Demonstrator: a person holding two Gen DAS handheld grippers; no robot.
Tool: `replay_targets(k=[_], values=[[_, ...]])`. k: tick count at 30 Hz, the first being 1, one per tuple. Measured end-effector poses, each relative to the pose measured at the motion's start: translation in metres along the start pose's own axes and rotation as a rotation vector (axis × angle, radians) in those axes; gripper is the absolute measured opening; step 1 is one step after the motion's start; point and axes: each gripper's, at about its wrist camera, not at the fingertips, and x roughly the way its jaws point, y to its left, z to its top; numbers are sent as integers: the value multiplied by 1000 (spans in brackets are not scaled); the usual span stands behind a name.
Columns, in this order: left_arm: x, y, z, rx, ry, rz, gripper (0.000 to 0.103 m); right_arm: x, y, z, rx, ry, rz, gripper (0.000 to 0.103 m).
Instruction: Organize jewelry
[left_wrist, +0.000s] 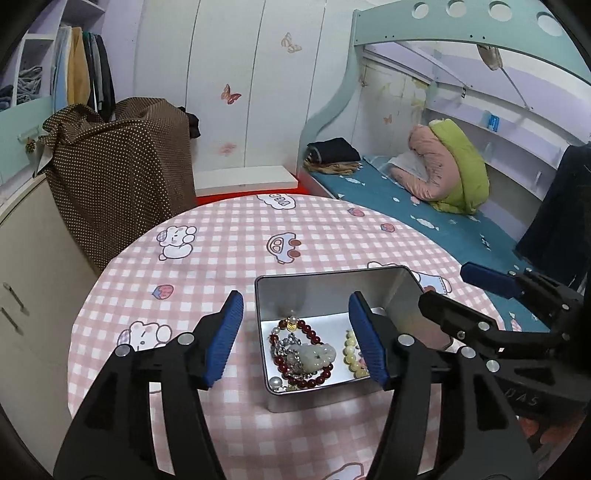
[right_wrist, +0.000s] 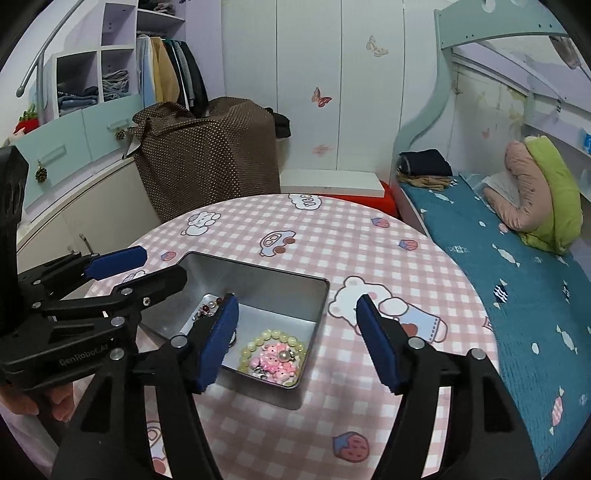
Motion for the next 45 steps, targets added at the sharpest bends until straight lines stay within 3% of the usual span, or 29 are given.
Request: replay_targets(k=[10, 24, 45], values=[[-13, -7, -1, 10, -10, 27, 76, -12, -2, -2, 5, -17, -23, 71], [-67, -21, 2, 36, -104, 78, 89, -68, -4, -3, 29, -134, -94, 93], [-150, -46, 4, 64, -269, 160, 93, -134, 10, -5, 8, -300, -117, 96]])
